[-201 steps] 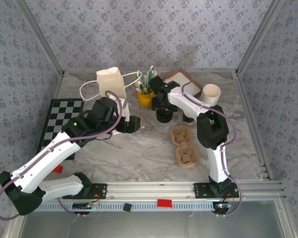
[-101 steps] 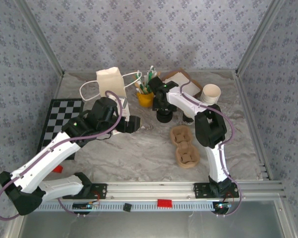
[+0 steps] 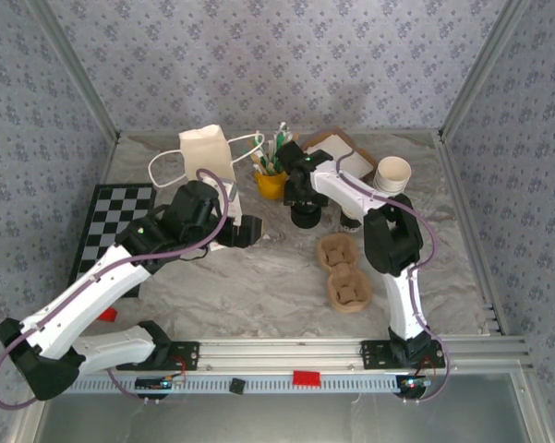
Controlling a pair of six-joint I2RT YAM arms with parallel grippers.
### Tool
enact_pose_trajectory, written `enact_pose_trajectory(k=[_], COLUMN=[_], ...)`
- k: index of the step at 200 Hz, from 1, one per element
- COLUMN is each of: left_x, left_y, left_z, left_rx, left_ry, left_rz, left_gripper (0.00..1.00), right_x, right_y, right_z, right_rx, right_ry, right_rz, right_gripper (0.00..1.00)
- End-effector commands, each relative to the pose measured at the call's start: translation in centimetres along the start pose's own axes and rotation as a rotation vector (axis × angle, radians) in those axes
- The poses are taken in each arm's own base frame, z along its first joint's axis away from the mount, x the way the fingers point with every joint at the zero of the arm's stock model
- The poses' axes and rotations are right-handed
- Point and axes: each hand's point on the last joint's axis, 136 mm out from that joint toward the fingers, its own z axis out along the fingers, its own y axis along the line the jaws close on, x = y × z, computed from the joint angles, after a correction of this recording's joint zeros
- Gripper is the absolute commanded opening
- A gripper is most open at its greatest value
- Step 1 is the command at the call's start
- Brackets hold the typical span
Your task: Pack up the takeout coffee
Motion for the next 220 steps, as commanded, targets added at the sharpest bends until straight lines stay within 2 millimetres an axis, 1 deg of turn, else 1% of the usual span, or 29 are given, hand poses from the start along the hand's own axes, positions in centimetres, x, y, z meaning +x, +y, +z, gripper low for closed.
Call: enact_pose_trajectory(k=[1, 41, 62, 76, 100, 122, 138, 142, 146, 166, 187, 220], left_x=[-1.2, -1.3, -1.4, -1.4, -1.4, -1.4, -0.9, -0.8, -1.3, -1.2, -1.0, -1.1], left_y=[-0.5, -0.8, -1.2, -1.7, -2.6, -3.3, -3.7, -3.8, -4.3, -4.9, -5.4, -6.0], left_z=[-0.5, -0.5, -0.6, -0.6, -0.4, 0.1, 0.6, 0.7, 0.8, 1.6, 2.4, 3.3], left_rx=[0.008, 0.016, 0.028, 0.036, 0.044, 0.057, 0.065, 0.068, 0.083, 0.100, 0.113, 0.130], left_ry=[-0.034, -0.025, -0.024, -0.020, -0.018, -0.017, 0.005, 0.012, -0.011, -0.003, 0.010, 0.018], left_rz=[0.012, 0.008, 0.010, 0.018, 0.040, 0.048, 0.053, 0.055, 0.053, 0.051, 0.047, 0.045], left_gripper=[0.99, 0.99, 0.99, 0.99, 0.99, 0.99, 0.99, 0.99, 0.99, 0.99, 0.99, 1.00], right_x=[-0.5, -0.1, -0.1, -0.2, -0.2, -0.2, 0.0, 0.1, 0.1, 0.6, 1.2, 1.5], right_y=[-0.5, -1.4, -1.8, -2.3, -4.0, -6.3, -8.0, -8.3, -8.8, -10.7, -12.6, -13.7], right_z=[-3.2, -4.4, -5.6, -6.8, -8.8, -10.1, -10.7, -10.7, -10.8, -10.9, -10.2, -8.8], right_rx=[-0.031, -0.043, -0.052, -0.057, -0.067, -0.056, -0.043, -0.042, -0.039, -0.016, -0.010, -0.014], right_ry=[-0.036, -0.039, -0.052, -0.071, -0.099, -0.114, -0.119, -0.118, -0.117, -0.109, -0.093, -0.066], right_rz=[-0.007, -0.003, -0.008, -0.008, 0.012, 0.043, 0.064, 0.068, 0.074, 0.098, 0.136, 0.153], right_gripper=[0.72, 0.72, 0.73, 0.73, 0.73, 0.73, 0.73, 0.73, 0.73, 0.73, 0.73, 0.73])
